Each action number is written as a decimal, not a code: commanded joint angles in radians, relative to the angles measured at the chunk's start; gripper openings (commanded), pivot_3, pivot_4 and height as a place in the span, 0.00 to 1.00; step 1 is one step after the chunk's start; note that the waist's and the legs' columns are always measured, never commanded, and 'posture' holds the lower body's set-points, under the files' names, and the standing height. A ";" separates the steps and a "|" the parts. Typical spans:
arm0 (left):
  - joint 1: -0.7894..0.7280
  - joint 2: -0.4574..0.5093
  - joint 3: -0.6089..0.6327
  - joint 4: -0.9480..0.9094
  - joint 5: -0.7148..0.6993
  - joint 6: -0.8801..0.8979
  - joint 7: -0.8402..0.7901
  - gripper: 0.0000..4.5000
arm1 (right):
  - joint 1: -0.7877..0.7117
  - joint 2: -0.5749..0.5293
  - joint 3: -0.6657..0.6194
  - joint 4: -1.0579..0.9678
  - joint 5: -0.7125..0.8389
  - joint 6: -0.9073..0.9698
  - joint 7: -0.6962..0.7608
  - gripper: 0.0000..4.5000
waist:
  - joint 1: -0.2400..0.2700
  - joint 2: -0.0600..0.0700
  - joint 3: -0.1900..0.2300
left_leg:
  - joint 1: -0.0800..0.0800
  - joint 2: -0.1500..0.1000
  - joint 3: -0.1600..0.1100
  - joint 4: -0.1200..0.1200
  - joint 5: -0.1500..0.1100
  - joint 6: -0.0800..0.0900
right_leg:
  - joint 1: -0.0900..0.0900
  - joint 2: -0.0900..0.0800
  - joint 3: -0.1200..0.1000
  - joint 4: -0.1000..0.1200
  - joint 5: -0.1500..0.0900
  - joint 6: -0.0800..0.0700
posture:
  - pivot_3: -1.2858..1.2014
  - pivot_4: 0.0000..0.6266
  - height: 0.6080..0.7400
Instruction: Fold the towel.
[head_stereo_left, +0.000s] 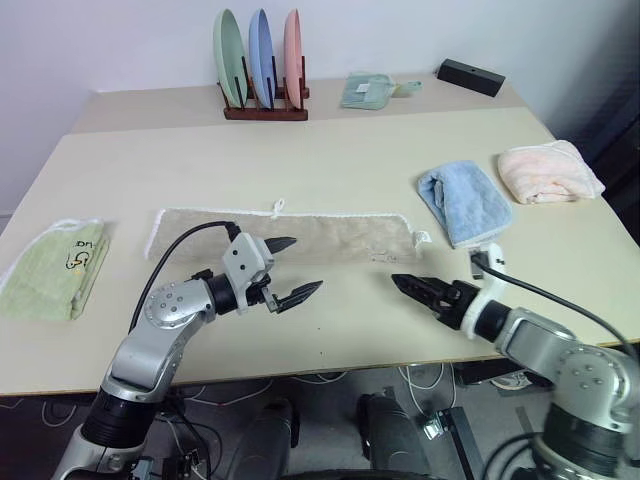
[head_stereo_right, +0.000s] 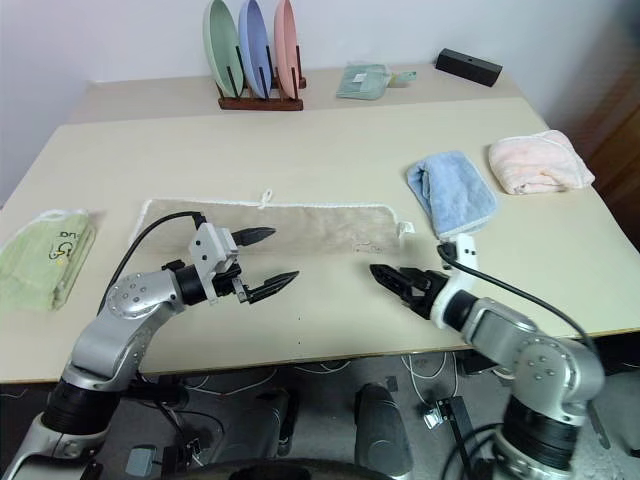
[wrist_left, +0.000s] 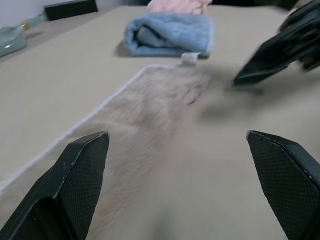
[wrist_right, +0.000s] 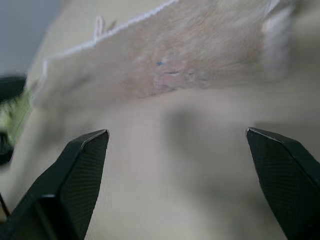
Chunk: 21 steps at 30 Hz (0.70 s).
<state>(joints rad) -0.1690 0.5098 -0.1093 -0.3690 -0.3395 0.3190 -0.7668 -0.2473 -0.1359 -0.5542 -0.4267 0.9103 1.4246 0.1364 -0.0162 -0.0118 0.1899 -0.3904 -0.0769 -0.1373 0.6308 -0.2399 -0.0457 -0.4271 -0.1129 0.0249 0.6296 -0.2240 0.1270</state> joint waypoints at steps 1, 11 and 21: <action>0.009 0.008 0.030 -0.048 -0.019 0.015 0.011 1.00 | -0.103 0.089 -0.105 0.062 -0.003 0.042 -0.172 0.99 | 0.003 0.000 0.000 | 0.000 0.000 0.000 0.000 0.000 0.000 | 0.000 0.000 0.000 0.000 0.000 0.000 | 0.52 0.24 1.00; 0.041 0.029 0.088 -0.063 -0.014 0.019 0.049 1.00 | -0.310 0.226 -0.258 0.252 -0.042 -0.051 -0.484 0.69 | 0.000 0.002 -0.002 | 0.001 0.000 -0.001 -0.001 0.000 0.000 | 0.000 0.001 0.000 0.000 0.000 -0.001 | 0.52 0.24 1.00; 0.070 0.021 0.085 -0.076 -0.011 0.013 0.070 1.00 | -0.262 0.101 -0.186 0.145 -0.024 -0.082 -0.493 0.01 | 0.001 0.003 -0.002 | 0.000 0.000 -0.001 -0.001 0.000 0.000 | 0.000 0.001 0.000 0.000 0.000 -0.001 | 0.52 0.24 1.00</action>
<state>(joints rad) -0.0965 0.5299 -0.0435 -0.4147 -0.3453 0.3439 -0.6999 -0.5217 0.0405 -0.7734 -0.2040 0.8904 1.3469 -0.3962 -0.0150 -0.0091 0.1882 -0.3905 -0.0773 -0.1379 0.6299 -0.2400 -0.0454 -0.4269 -0.1124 0.0246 0.6292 -0.2237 0.1265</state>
